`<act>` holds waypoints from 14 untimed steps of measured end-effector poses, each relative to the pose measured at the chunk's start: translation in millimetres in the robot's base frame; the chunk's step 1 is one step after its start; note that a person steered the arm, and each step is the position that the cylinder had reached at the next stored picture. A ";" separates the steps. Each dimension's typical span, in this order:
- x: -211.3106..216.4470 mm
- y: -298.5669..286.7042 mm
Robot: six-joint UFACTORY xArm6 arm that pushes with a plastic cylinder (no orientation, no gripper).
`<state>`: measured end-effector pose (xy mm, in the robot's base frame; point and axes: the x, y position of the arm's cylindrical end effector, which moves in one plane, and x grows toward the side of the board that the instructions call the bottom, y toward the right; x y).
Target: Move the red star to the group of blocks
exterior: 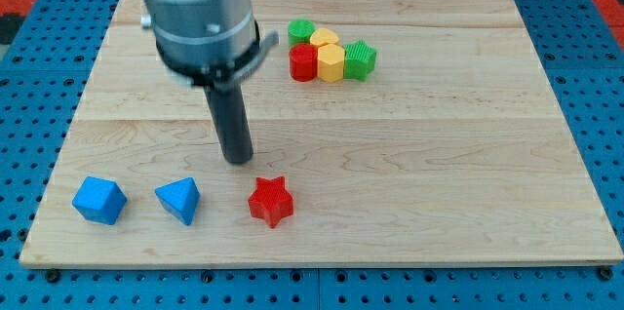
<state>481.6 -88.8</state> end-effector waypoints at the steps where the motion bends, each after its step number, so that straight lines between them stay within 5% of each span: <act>1: 1.1 28.9; 2: 33.1 137.1; 3: 133.0 139.7; 4: 130.1 71.8; 5: 58.3 46.0; 6: 44.4 33.6; 7: 88.1 25.7; 9: -22.8 -23.3; 11: 30.8 -47.6; 12: 25.5 4.8; 14: -54.9 -27.0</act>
<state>426.6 -115.8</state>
